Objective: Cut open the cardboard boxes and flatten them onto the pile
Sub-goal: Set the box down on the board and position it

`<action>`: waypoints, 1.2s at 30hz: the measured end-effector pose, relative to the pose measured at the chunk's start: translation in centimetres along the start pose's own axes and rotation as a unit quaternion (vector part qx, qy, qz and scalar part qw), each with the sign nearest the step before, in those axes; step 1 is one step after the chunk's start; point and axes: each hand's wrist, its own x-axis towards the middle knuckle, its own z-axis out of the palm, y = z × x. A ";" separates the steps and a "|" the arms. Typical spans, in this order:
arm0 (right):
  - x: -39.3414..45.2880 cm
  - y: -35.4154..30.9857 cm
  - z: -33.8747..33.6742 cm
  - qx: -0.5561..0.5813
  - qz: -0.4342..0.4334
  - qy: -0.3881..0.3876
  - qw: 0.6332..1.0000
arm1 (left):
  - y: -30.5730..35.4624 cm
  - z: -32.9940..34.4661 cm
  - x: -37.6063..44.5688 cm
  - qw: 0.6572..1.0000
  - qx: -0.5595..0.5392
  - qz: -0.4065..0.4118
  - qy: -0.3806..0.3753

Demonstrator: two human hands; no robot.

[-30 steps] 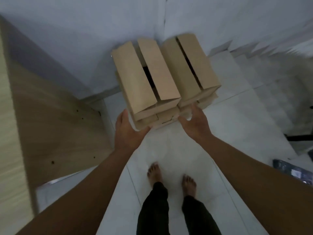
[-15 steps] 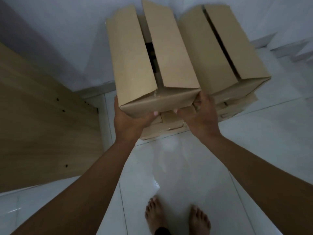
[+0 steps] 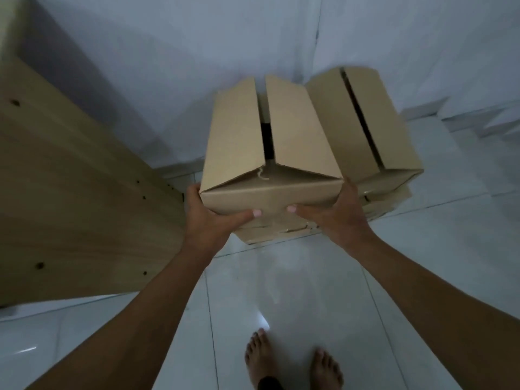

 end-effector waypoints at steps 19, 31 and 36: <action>-14.5 -35.8 5.3 0.001 -0.150 -0.106 0.983 | 31.4 -18.5 -14.6 0.992 -0.068 0.079 0.067; -23.6 -47.4 30.3 -0.012 -0.234 -0.209 0.949 | 34.0 -46.7 -16.9 0.969 -0.032 0.127 0.211; -27.7 -47.6 40.3 -0.004 -0.237 -0.208 0.949 | 32.0 -57.1 -17.3 0.962 -0.026 0.138 0.236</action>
